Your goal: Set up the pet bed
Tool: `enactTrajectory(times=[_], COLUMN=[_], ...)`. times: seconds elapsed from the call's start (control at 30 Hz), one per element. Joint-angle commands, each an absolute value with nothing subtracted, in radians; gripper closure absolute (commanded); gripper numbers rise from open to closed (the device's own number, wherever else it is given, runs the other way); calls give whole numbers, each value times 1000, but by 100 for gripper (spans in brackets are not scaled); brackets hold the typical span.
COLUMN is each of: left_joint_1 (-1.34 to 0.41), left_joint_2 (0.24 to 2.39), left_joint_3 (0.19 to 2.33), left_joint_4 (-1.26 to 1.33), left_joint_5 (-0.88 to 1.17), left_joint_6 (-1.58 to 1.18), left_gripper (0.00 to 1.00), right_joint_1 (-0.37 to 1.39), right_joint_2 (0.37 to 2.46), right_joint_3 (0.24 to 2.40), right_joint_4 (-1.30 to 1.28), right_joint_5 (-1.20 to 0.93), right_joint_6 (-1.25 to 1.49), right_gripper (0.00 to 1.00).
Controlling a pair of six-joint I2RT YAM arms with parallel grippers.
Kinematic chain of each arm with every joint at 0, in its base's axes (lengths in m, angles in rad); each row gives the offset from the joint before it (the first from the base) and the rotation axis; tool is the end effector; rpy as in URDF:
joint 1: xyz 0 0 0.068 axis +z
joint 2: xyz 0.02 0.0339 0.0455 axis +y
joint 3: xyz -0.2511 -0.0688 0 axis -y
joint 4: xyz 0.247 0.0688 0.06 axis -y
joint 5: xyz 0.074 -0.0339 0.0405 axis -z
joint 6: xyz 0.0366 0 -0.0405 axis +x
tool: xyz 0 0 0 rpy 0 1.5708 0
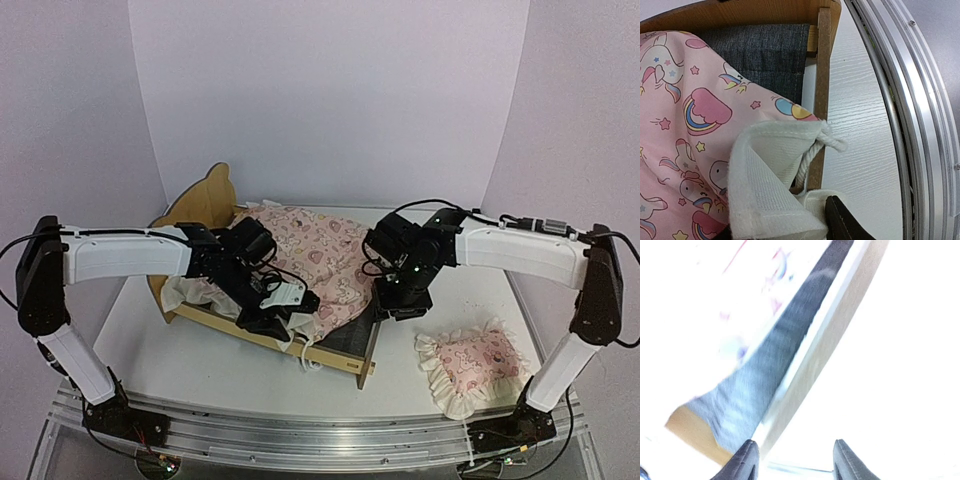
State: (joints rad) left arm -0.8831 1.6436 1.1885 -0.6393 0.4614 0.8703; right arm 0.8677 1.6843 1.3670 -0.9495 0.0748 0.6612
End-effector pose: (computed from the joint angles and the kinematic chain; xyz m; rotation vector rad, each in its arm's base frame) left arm 0.2003 -0.2696 0.2144 2.0974 1.5522 -0.6159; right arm 0.2186 0.2537 0.2375 -0.2787 2.8487 0.2262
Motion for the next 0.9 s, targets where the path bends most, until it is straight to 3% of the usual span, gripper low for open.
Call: enactTrajectory(times=[0.0, 0.2, 0.4, 0.5, 0.67, 0.87], left_joint_1=[-893, -890, -879, -867, -800, -666], left_joint_2=[1648, 1647, 1657, 1652, 1601, 1513], left_joint_3=[1224, 1337, 1386, 1387, 1386, 1330], left_joint_4=[-600, -652, -663, -668, -725, -702], left_joint_5=[486, 519, 512, 492, 471, 346], left_joint_6=[818, 779, 779, 777, 770, 771], left_gripper=[56, 51, 42, 39, 34, 30], right_joint_1=[829, 723, 642, 633, 630, 649], right_joint_2=[1749, 1824, 1970, 2015, 1894, 1681], right_joint_3=[1380, 1447, 1651, 1725, 1669, 1548], right_joint_4=[-860, -856, -857, -883, -912, -946], right_joint_5=[90, 114, 106, 77, 147, 182], right_joint_6=[718, 646, 524, 493, 478, 611], right_gripper=[64, 98, 100, 86, 54, 46])
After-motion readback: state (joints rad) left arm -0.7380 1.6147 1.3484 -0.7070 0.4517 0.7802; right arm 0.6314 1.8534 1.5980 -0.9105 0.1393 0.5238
